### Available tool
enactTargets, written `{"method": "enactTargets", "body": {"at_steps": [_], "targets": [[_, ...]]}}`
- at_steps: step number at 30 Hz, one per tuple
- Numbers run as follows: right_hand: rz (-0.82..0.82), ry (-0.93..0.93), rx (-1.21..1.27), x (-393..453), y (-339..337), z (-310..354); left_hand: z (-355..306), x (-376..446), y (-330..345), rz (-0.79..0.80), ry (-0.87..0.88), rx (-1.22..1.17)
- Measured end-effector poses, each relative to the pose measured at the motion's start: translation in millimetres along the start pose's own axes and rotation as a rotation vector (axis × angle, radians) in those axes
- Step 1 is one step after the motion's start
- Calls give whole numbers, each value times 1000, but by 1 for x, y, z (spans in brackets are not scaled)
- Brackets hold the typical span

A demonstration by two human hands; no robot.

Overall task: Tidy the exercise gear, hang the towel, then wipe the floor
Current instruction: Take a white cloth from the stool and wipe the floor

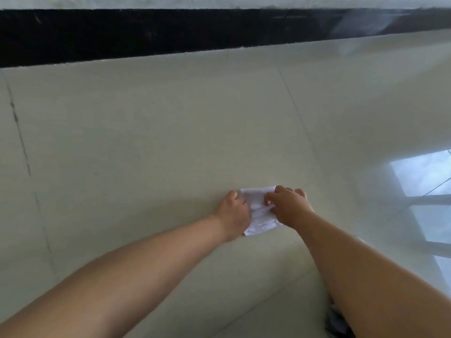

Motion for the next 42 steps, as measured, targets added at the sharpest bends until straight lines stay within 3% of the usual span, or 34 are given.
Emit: {"method": "enactTargets", "body": {"at_steps": [4, 6, 10, 13, 17, 22, 26, 30, 36, 42], "targets": [[-126, -194, -64, 63, -47, 4, 37, 37, -23, 20, -189, 0], [-214, -289, -23, 93, -69, 21, 72, 38, -26, 193, -378, -47], [-277, -504, 88, 108, -75, 73, 122, 5, -24, 298, -657, 29], [-431, -654, 114, 86, -46, 67, 114, -11, -20, 148, -584, 69], [-586, -714, -19, 80, -16, -7, 66, 24, -11, -22, -506, 42], [-706, -602, 1, 130, -51, -106, 61, 137, -22, -123, -461, -6], [-669, -484, 105, 185, -100, -124, 95, 202, -28, 4, -504, -122], [-558, -445, 175, 217, -137, -79, 150, 198, -37, -1, -649, -29], [-366, -540, 136, 206, -155, 60, 212, 89, -32, 52, -946, 256], [-238, -766, 128, 140, -109, 140, 182, -37, -4, 201, -1127, 99]]}}
Point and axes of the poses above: each hand's wrist, its own x-axis towards the middle knuckle, its own y-axis out of the palm, z = x × y, the point moved 3 cm from there along x, towards the middle knuckle, and after that the axes turned 5 degrees about x, right-handed, at the moved point
